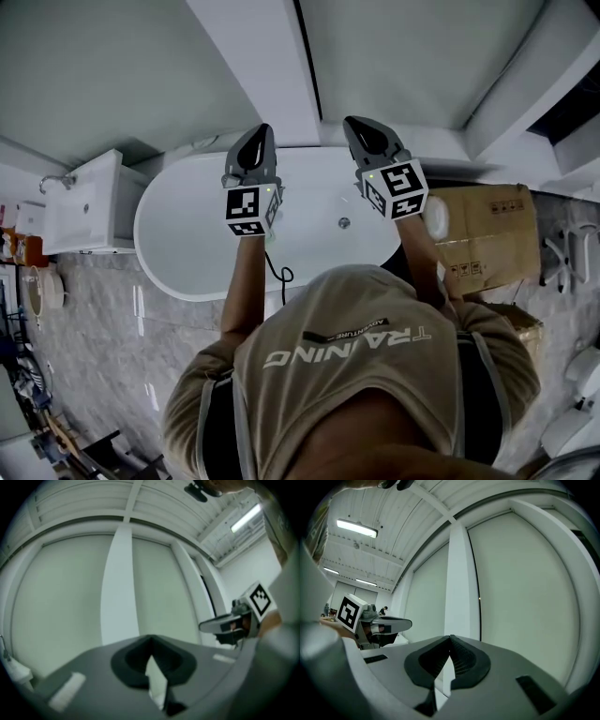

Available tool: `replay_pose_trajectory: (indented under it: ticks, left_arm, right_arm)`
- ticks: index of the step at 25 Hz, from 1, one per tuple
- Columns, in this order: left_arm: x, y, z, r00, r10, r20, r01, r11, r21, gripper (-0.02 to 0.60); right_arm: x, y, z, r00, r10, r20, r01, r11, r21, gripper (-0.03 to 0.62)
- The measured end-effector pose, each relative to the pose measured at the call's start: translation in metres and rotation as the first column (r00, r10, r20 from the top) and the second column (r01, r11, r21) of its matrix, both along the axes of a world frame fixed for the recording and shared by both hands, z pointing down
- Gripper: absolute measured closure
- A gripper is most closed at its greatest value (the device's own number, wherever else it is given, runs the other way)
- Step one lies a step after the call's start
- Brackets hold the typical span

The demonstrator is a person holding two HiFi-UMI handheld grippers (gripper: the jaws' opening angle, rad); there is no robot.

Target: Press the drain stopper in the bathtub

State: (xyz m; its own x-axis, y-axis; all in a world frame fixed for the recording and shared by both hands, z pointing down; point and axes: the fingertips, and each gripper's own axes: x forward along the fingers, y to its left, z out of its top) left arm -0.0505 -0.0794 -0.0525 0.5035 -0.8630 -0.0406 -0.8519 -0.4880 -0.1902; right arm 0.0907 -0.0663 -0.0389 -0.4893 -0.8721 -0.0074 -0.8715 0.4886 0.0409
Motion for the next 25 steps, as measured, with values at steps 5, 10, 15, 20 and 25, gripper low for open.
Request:
replay_pose_trajectory:
  ticks: [5,10,15,20,25]
  left_arm:
    - [-0.002,-0.008,0.000,1.000,0.011,-0.006,-0.011,1.000,-0.008,0.580]
    - [-0.001,-0.007,-0.001,0.999,0.033,-0.012,-0.033,0.999,-0.010,0.580]
    - [-0.001,-0.001,0.002,0.999,0.042,-0.002,-0.042,0.999,-0.026,0.580]
    - [-0.004,-0.004,0.000,0.999,0.047,-0.004,-0.047,0.998,-0.029,0.580]
    - [-0.001,-0.001,0.006,0.998,0.057,0.001,-0.057,0.998,-0.039,0.580]
  right_arm:
    - [-0.011,-0.004,0.002,1.000,-0.018,-0.010,0.017,1.000,-0.005,0.580]
    - [-0.018,-0.010,0.003,0.999,-0.029,-0.034,0.028,1.000,-0.006,0.580]
    - [-0.018,-0.010,0.005,0.999,-0.030,-0.019,0.030,0.999,-0.018,0.580]
    - [-0.025,-0.008,0.008,0.999,-0.043,-0.032,0.042,0.999,-0.021,0.580]
    - [-0.025,-0.009,0.017,0.998,-0.053,-0.032,0.052,0.998,-0.039,0.580]
